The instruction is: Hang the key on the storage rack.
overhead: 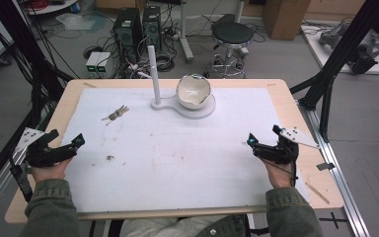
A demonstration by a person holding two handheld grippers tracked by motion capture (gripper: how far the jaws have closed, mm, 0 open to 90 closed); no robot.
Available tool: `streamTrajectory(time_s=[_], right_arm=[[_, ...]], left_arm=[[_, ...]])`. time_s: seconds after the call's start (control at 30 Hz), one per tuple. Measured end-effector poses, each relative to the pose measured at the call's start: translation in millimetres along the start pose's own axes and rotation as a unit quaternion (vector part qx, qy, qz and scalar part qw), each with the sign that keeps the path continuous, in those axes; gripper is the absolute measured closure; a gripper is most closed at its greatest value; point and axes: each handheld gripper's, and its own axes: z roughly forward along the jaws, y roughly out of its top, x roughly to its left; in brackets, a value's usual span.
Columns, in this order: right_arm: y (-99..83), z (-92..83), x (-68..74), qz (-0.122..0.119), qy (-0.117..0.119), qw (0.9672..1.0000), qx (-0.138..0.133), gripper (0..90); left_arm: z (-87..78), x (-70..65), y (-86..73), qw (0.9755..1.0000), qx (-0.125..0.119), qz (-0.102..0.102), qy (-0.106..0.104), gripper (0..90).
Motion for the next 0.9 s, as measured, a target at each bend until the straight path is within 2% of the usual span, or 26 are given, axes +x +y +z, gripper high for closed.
streamTrajectory(time_s=[0.13, 0.2, 0.3, 0.43, 0.53, 0.67, 0.9], right_arm=[[-0.7, -1.5, 0.0, -0.003, -0.002, 1.0, 0.001, 0.5], [-0.9, -2.7, -0.7, 0.007, -0.002, 1.0, -0.002, 0.5], [-1.5, -2.4, -1.5, 0.009, -0.001, 1.0, 0.0, 0.5], [-2.0, -2.1, -0.7, 0.005, 0.0, 1.0, 0.003, 0.5], [-2.1, -2.0, -0.5, 0.0, -0.001, 1.0, 0.002, 0.5], [-2.5, -1.4, 0.7, -0.002, 0.0, 1.0, 0.006, 0.5], [-3.1, -0.3, 3.0, -0.016, 0.001, 0.9998, 0.01, 0.5]], left_arm=[[3.1, -0.6, -0.1, 1.0, 0.001, -0.002, -0.005, 1.7], [4.6, -1.7, -0.2, 1.0, 0.005, 0.002, -0.005, 1.7], [5.5, -2.0, -0.5, 1.0, 0.007, 0.002, -0.006, 1.7], [5.8, -1.0, -0.5, 0.9999, 0.008, -0.002, -0.007, 1.7], [7.7, -1.7, -1.2, 0.9998, 0.016, 0.0, -0.008, 1.7], [11.7, -4.7, -1.6, 0.9993, 0.038, 0.006, 0.001, 1.7], [18.5, -4.8, 0.6, 0.9983, 0.058, 0.012, 0.0, 1.7]])
